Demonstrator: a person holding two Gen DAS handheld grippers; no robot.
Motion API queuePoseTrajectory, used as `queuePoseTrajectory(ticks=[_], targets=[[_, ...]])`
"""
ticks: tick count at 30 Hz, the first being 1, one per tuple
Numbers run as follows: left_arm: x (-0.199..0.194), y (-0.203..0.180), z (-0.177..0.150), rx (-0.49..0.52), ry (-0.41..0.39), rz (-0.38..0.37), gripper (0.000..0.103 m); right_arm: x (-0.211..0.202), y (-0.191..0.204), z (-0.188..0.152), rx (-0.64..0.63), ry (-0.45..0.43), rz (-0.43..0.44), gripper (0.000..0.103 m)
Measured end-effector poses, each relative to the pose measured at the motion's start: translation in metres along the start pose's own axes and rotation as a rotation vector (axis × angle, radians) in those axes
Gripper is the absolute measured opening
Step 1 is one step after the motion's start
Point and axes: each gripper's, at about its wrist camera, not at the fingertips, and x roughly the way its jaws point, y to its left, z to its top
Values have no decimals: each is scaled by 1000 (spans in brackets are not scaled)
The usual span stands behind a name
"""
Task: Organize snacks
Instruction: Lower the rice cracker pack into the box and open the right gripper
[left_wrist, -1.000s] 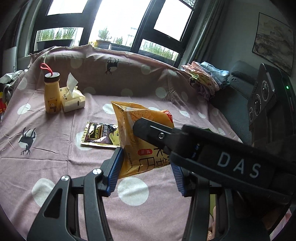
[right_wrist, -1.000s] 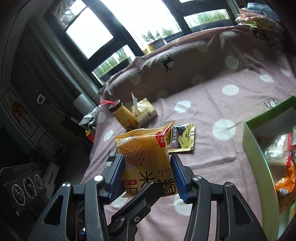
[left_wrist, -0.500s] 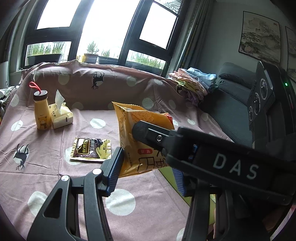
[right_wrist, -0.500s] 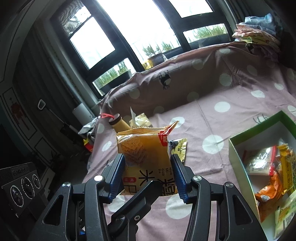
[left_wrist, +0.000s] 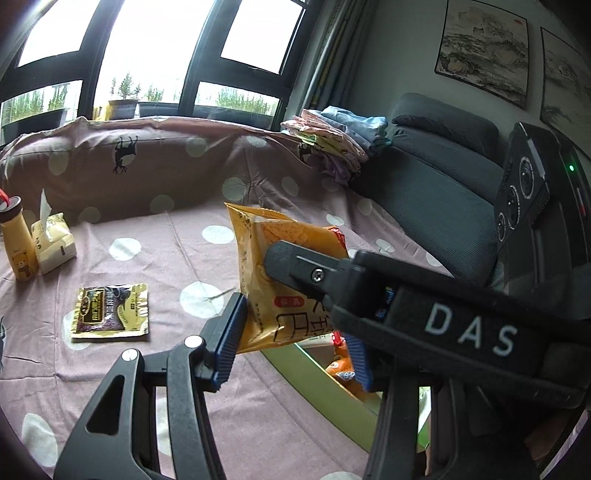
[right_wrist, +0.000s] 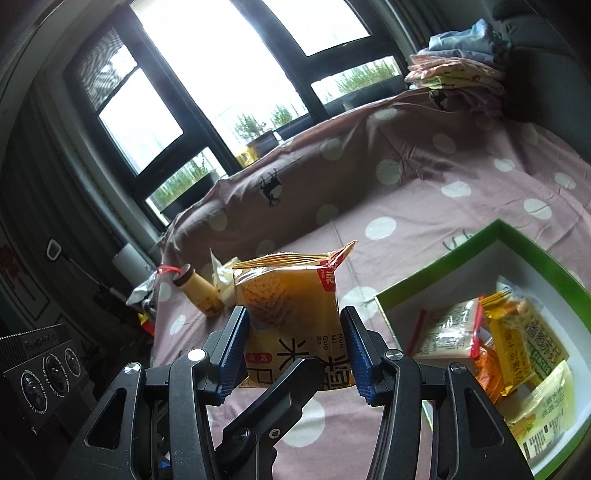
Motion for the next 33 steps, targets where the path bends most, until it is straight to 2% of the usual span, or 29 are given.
queuePoseTrajectory(ticks=[10, 17, 28, 33], targets=[[58, -35, 5, 54, 120, -107, 50, -8, -58, 10, 153, -2, -126, 54], [91, -51, -1, 43, 199, -200, 50, -17, -94, 9, 258, -5, -220, 54], [123, -54, -10, -17, 322, -237, 50, -12, -123, 5, 348, 37, -308, 54], [111, -47, -7, -30, 291, -232, 53, -14, -121, 5, 346, 20, -337, 54]])
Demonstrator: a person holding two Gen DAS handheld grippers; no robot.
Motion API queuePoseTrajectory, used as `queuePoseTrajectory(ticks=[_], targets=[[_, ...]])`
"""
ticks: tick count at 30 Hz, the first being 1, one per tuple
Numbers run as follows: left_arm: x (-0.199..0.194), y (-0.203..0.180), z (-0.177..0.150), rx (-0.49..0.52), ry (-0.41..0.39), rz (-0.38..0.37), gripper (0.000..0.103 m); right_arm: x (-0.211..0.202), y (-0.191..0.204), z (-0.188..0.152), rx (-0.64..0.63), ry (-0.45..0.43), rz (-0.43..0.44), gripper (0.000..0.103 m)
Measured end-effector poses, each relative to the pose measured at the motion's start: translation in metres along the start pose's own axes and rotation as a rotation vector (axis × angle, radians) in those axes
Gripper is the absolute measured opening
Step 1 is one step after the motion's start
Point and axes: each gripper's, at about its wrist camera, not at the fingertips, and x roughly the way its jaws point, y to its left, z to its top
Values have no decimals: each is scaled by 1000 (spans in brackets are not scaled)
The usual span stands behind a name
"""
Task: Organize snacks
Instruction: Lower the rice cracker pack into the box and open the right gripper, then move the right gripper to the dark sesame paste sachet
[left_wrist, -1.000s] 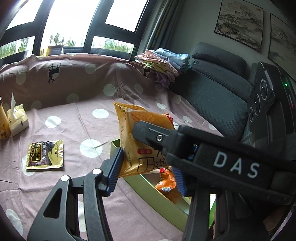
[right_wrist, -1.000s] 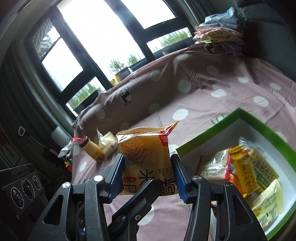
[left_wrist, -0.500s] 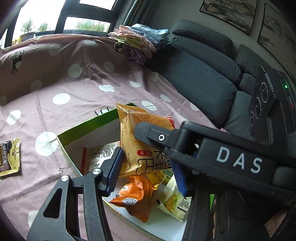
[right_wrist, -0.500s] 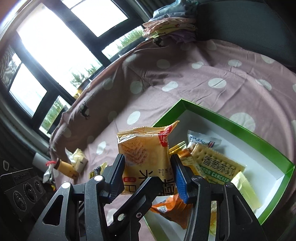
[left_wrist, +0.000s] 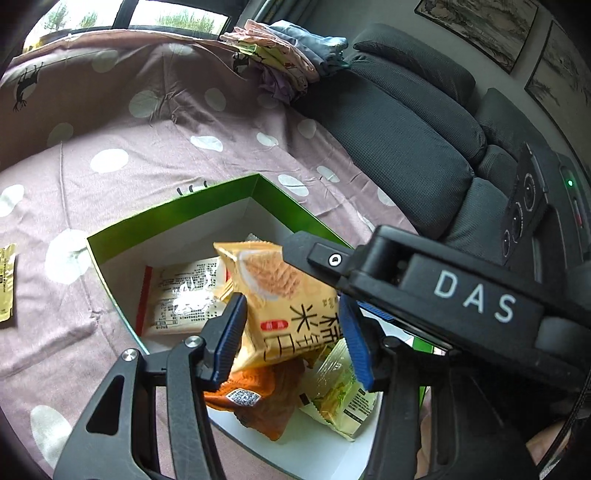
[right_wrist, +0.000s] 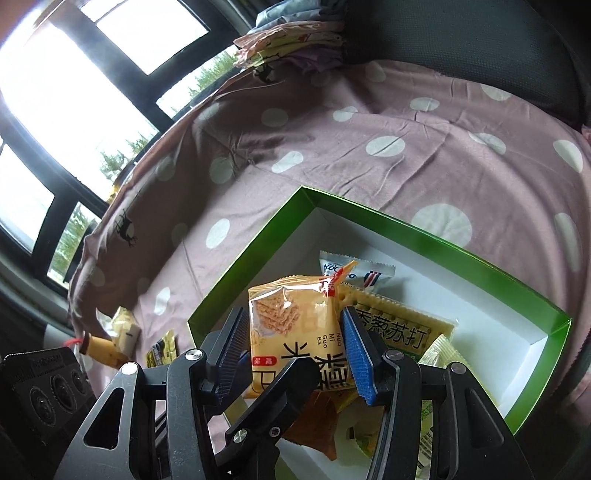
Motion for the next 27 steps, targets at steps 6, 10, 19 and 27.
queuePoseTrajectory(ticks=[6, 10, 19, 27], targets=[[-48, 32, 3, -53, -84, 65, 69, -11, 21, -1, -47, -74, 44, 60], [-96, 88, 2, -177, -148, 217, 79, -13, 54, -7, -115, -85, 97, 61], [-159, 245, -25, -500, -161, 563, 86, 73, 166, -24, -275, 159, 304, 79], [-137, 310, -41, -644, -74, 528, 85, 207, 210, -64, -357, 426, 183, 76]])
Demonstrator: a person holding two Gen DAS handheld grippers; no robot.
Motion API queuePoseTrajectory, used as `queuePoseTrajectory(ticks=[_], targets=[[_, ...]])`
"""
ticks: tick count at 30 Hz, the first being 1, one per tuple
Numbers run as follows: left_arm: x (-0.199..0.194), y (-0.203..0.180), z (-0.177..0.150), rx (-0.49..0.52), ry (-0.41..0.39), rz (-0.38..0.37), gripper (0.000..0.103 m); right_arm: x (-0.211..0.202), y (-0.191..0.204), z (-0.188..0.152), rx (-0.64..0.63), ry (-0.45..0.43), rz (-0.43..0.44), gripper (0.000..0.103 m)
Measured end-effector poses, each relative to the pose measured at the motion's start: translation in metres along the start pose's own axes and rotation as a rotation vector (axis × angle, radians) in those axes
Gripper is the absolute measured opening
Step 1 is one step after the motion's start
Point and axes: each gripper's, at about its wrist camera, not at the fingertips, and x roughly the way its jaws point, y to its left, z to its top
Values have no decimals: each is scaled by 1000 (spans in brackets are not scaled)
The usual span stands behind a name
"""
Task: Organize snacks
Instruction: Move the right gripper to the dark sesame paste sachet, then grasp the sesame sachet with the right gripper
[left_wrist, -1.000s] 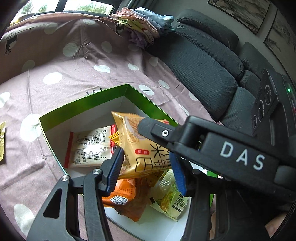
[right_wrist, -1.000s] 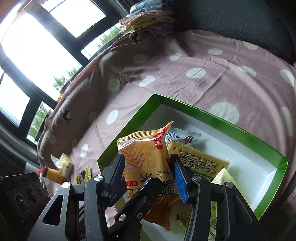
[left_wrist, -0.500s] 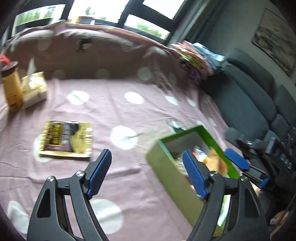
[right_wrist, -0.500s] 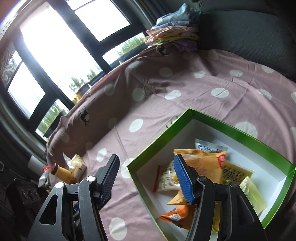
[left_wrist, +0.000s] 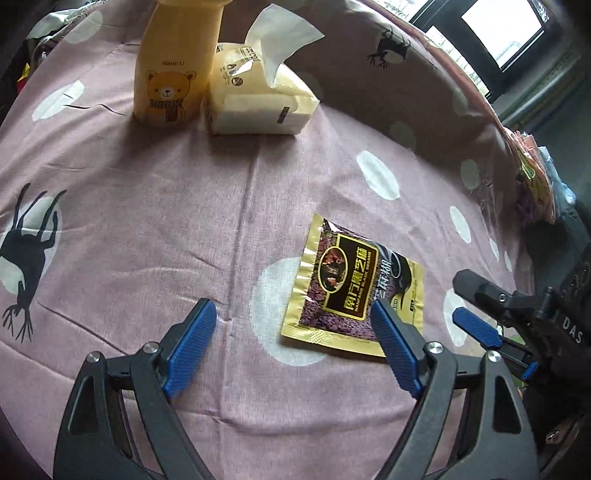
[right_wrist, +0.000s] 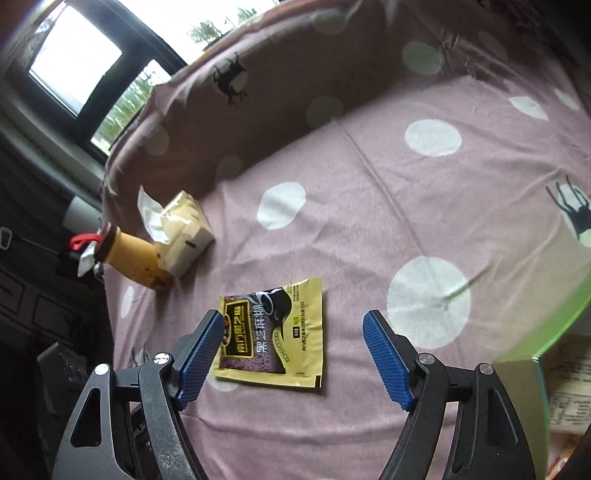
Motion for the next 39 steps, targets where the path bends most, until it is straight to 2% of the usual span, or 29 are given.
queuePoseTrajectory(ticks=[3, 5, 8, 9, 10, 11, 13, 14, 17, 20, 25, 28, 32, 36, 39], targets=[[2, -5, 5, 18, -27, -20, 84, 24, -11, -1, 49, 59, 26, 66], [8, -6, 7, 22, -16, -66, 81, 30, -12, -3, 42, 55, 52, 64], [12, -11, 6, 56, -41, -28, 67, 35, -13, 0, 52, 42, 91, 51], [14, -14, 6, 78, -43, -18, 64, 39, -13, -1, 56, 53, 114, 50], [14, -17, 5, 92, -40, -33, 52, 40, -12, -1, 53, 50, 125, 49], [17, -18, 4, 95, -26, -51, 51, 41, -10, -1, 45, 49, 127, 49], [18, -23, 2, 121, -41, -15, 47, 41, -6, -1, 25, 51, 120, 46], [19, -24, 1, 135, -45, -8, 47, 43, -6, -2, 30, 67, 136, 40], [20, -27, 0, 141, -27, -27, 42, 49, -7, -6, 67, 118, 225, 35], [11, -31, 0, 134, -30, -49, 42, 47, 0, -9, 52, 122, 201, 27], [-18, -47, -5, 168, -68, -64, 41, 22, 7, -14, 42, 95, 259, 23], [-40, -59, -12, 199, -95, -64, 41, -6, 13, -21, 20, 38, 270, 23], [-76, -77, -26, 242, -147, -105, 41, -50, 18, -32, -8, -43, 297, 22], [-108, -94, -46, 296, -206, -159, 41, -95, 24, -44, -66, -129, 295, 22], [-108, -97, -57, 331, -199, -162, 43, -104, 19, -52, -84, -135, 270, 22]])
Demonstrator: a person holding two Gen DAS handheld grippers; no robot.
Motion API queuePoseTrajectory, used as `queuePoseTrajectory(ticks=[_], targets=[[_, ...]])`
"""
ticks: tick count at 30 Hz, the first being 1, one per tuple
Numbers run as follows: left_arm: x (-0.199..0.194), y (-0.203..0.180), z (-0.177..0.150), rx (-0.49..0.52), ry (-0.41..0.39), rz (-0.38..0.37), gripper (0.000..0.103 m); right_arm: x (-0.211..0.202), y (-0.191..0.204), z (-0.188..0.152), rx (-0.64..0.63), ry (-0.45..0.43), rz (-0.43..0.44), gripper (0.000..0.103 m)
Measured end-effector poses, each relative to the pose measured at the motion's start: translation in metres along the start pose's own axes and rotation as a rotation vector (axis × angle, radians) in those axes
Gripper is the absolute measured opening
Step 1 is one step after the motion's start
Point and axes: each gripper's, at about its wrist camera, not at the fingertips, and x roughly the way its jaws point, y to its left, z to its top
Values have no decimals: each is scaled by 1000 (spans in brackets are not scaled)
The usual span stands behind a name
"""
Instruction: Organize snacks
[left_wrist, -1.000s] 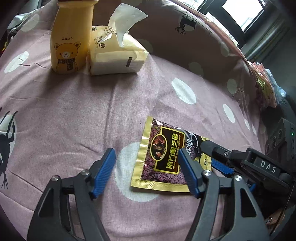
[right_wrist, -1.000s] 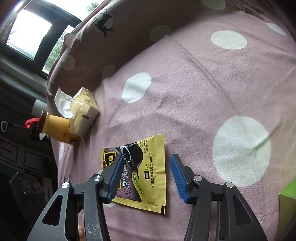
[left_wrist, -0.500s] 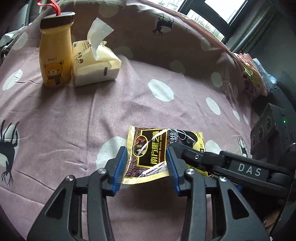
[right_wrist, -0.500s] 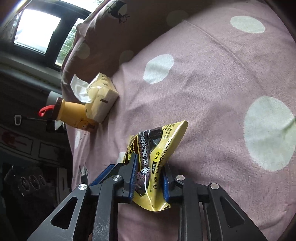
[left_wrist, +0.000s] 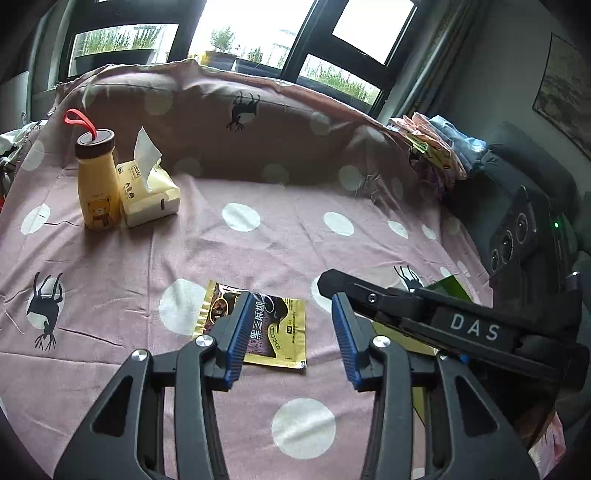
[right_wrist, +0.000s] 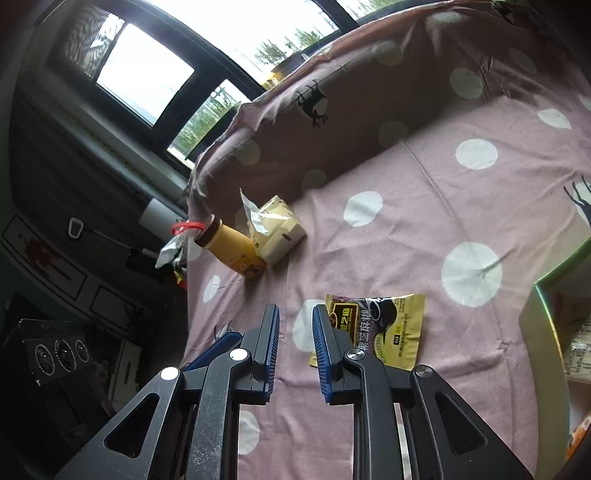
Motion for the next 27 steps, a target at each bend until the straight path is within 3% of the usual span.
queuePoseTrajectory(ticks=[3, 4, 5, 6, 8, 9, 15, 17, 19, 20, 21, 23, 27], targets=[[12, 11, -4, 6, 28, 86, 48, 1, -17, 1, 59, 8, -43, 22], [18, 19, -5, -15, 33, 117, 57, 5, -23, 2, 76, 15, -73, 23], [24, 30, -6, -43, 40, 140, 67, 10, -29, 3, 89, 25, -99, 30], [31, 42, -6, -76, 48, 157, 70, 16, -35, 3, 104, 41, -120, 47], [47, 64, -9, -144, 85, 181, 71, 31, -51, 2, 148, 70, -146, 69], [54, 73, -10, -177, 118, 183, 71, 38, -58, 3, 173, 84, -150, 69], [98, 98, -20, -273, 245, 111, 75, 78, -85, 1, 263, 171, -125, 69], [103, 94, -20, -239, 238, 105, 78, 91, -91, -2, 282, 198, -90, 69], [106, 87, -18, -212, 249, 54, 75, 93, -91, -1, 286, 184, -67, 68], [109, 85, -19, -216, 259, 14, 71, 95, -91, 0, 288, 190, -58, 64], [111, 82, -20, -202, 252, 23, 70, 97, -91, 0, 289, 194, -53, 58], [114, 73, -22, -130, 240, 91, 51, 101, -91, -1, 278, 194, -65, 48], [116, 62, -25, -74, 240, 98, 47, 110, -86, -5, 254, 224, -60, 26]])
